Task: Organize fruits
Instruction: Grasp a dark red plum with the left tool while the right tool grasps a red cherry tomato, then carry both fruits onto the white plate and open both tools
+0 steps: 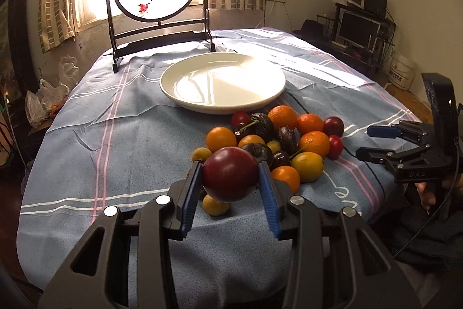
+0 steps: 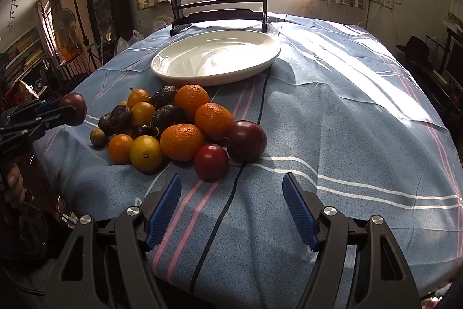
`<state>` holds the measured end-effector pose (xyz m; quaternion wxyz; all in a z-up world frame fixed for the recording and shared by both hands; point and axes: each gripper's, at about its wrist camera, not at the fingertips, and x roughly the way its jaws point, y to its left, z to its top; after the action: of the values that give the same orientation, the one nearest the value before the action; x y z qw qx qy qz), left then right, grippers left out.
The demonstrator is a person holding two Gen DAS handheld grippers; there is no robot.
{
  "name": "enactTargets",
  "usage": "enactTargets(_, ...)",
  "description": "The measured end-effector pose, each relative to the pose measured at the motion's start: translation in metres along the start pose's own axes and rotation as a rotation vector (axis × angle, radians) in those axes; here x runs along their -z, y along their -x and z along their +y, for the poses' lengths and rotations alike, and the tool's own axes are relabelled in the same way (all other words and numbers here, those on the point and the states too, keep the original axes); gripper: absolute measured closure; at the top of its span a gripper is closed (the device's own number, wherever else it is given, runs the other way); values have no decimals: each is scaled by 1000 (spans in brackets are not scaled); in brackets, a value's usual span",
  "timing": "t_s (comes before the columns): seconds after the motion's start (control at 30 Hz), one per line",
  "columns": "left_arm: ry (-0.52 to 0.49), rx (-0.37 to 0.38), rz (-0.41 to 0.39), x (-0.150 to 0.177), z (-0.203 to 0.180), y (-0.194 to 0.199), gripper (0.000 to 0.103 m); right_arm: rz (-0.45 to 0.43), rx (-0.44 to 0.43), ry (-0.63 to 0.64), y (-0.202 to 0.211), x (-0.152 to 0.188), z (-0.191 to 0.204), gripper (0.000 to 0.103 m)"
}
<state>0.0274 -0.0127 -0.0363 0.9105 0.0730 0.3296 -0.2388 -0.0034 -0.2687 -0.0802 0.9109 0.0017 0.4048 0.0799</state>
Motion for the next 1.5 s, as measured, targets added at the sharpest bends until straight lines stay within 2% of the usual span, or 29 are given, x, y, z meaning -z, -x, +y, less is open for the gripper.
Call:
enactTargets(0.03,8,-1,-5,-1,2,1,65,7,-15,6,-4,-2,3,44)
enactTargets(0.1,22,2,-10,-2,4,2,65,16,-43,7,-12,-4,6,51)
enactTargets(0.27,37,9,-2,1,7,-2,64,33,-37,2,-29,-6,10,58)
enactTargets(0.4,46,11,-1,4,10,-4,64,34,-37,8,-37,-8,13,72)
enactTargets(0.53,56,16,0,3,13,-6,64,11,-35,-2,-32,-8,11,73)
enactTargets(0.7,60,25,-10,-6,17,-8,64,-54,-94,-14,-5,-20,6,73)
enactTargets(0.83,64,57,20,-35,23,-28,64,-76,-105,-18,-4,-60,-4,73)
enactTargets(0.9,62,65,26,-53,24,-43,64,-80,-118,-11,-13,-84,-8,73)
enactTargets(1.0,83,75,60,-81,30,-75,64,-40,-148,-20,-42,-120,-11,73)
enactTargets(1.17,158,70,177,-121,51,-147,64,58,-145,-44,-106,-165,-15,73)
enactTargets(1.23,166,72,208,-132,55,-171,64,63,-149,-60,-123,-178,-19,65)
enactTargets(1.27,172,66,225,-137,57,-180,63,59,-132,-67,-128,-183,-20,55)
enactTargets(1.3,194,62,239,-141,61,-187,62,39,-110,-87,-127,-186,-23,38)
enactTargets(1.4,253,98,203,-148,71,-176,61,-20,-126,-121,-109,-184,-27,38)
enactTargets(1.43,248,94,181,-148,72,-165,56,-34,-122,-116,-100,-181,-27,38)
enactTargets(1.47,241,85,159,-146,71,-154,46,-44,-115,-106,-91,-176,-26,38)
enactTargets(1.5,238,73,137,-143,72,-141,43,-51,-102,-95,-83,-169,-25,38)
